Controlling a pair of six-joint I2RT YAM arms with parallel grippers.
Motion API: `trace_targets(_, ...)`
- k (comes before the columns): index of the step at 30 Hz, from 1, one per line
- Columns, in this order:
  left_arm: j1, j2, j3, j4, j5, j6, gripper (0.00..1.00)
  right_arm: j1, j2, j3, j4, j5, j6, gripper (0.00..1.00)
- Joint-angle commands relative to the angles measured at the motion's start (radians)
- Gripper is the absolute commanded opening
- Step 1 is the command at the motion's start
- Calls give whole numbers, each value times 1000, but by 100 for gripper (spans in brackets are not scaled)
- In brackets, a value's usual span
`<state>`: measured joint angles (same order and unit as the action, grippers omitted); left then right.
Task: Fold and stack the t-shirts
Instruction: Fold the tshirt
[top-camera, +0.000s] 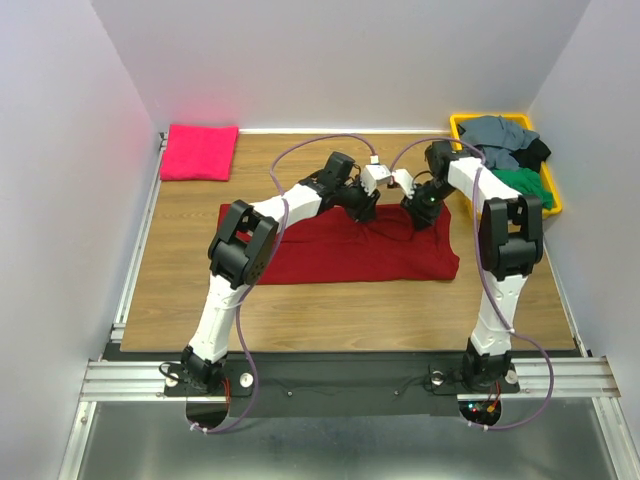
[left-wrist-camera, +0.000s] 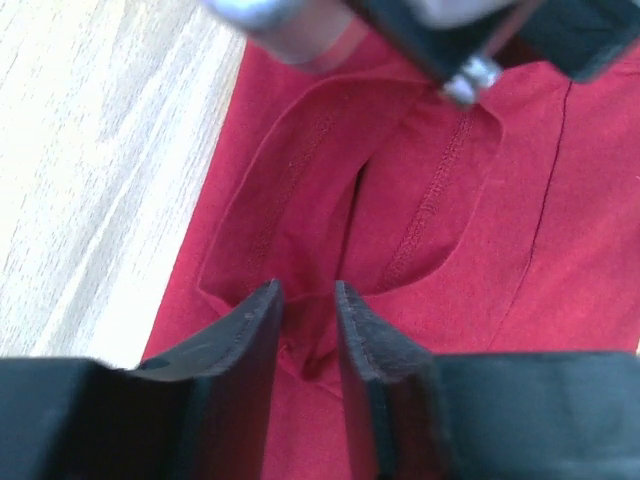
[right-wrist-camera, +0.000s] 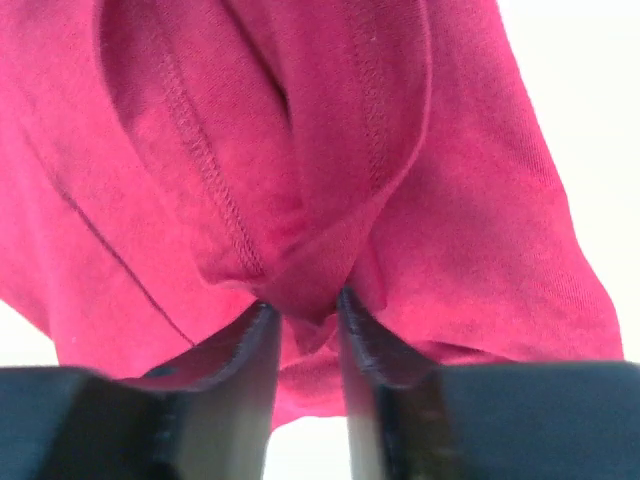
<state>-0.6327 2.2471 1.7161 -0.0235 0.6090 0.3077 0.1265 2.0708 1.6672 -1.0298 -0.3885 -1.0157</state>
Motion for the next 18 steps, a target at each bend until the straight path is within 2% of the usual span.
trace_targets(1, -7, -14, 25, 4, -9, -10, 35, 12, 12, 63, 57, -32, 40, 29)
trace_targets(2, -5, -12, 23, 2, -9, -12, 28, 12, 15, 68, 65, -32, 46, 21)
trace_targets(4, -2, -11, 23, 0, -11, -18, 22, 13, 23, 77, 73, -29, 81, 12)
trace_targets(5, 1, -12, 22, 0, -9, -22, 19, 12, 29, 89, 73, -20, 94, 1)
trace_targets(8, 13, -26, 13, 5, -8, -31, 6, 1, 35, 100, 70, -13, 143, 1)
trace_targets(10, 21, -37, -7, 19, -5, -39, 1, -7, 34, 95, 70, -16, 166, 1)
trace_targets(18, 77, -44, -23, 77, 35, -113, 0, -56, 63, 91, 68, -42, 282, 1)
